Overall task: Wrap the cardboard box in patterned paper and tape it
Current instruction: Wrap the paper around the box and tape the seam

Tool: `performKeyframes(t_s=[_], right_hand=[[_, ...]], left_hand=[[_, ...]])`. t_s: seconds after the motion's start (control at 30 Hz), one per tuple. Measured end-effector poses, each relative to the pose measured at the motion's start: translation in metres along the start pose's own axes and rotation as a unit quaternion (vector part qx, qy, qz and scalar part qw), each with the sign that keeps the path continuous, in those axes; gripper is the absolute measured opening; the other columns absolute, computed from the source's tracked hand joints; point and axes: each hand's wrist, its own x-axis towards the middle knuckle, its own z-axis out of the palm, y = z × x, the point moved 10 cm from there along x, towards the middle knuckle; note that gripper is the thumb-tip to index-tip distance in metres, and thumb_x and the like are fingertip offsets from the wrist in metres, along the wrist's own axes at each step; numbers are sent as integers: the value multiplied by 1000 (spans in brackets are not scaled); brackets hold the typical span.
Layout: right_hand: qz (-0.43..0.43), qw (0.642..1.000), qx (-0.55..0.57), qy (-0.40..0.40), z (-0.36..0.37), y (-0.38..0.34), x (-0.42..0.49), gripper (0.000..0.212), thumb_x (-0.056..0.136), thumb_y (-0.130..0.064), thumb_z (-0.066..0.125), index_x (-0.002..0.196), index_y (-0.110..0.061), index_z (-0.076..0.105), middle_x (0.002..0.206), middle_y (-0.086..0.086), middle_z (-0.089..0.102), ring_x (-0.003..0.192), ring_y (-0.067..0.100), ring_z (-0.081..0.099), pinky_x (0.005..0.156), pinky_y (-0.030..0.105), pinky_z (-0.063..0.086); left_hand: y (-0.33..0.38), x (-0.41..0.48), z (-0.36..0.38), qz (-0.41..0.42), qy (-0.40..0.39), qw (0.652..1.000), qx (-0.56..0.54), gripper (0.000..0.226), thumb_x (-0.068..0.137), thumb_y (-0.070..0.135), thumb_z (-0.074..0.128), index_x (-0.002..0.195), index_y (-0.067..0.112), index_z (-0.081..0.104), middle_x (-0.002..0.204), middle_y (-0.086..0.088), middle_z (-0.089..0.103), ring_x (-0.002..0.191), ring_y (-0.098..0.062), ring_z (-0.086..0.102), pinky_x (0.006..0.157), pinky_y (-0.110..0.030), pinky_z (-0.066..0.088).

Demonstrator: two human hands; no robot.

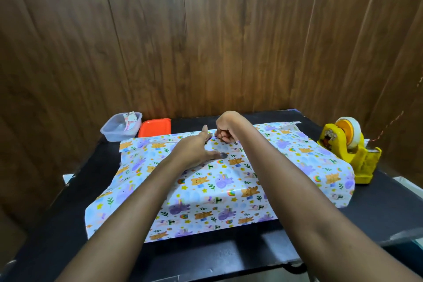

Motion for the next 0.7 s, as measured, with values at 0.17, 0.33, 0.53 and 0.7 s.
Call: performKeyframes(t_s=[0.17, 0.33, 0.53, 0.7], right_hand=[[22, 998, -62, -13, 2, -5, 0, 35, 99, -13, 27, 79, -1, 53, 33, 6, 42, 31, 10, 34, 36, 15, 35], [13, 996, -85, -25, 2, -5, -2, 37, 100, -8, 26, 77, 0, 54, 33, 6, 44, 19, 12, 35, 33, 16, 43], [8, 993, -120, -13, -2, -4, -6, 38, 101, -17, 39, 71, -4, 57, 41, 6, 45, 44, 11, 38, 39, 19, 46], [30, 977, -210, -15, -10, 14, -3, 50, 95, -43, 48, 59, -7, 46, 40, 2, 41, 51, 13, 33, 60, 23, 40]], left_hand=[[-1, 0, 0, 0, 2, 1000, -2, 106, 75, 63, 62, 151, 18, 3, 147, 9, 39, 133, -15, 40, 103, -31, 38], [-3, 0, 0, -3, 4, 1000, -2, 103, 75, 62, 63, 151, 19, 7, 147, 9, 39, 132, -14, 40, 103, -30, 38], [-3, 1, -1, -13, 0, 1000, 13, 104, 74, 64, 62, 151, 19, 8, 145, 5, 42, 131, -16, 42, 100, -30, 40], [0, 1, -3, -21, -12, 999, 43, 102, 76, 63, 60, 151, 18, 8, 147, 1, 41, 133, -20, 40, 99, -31, 40]])
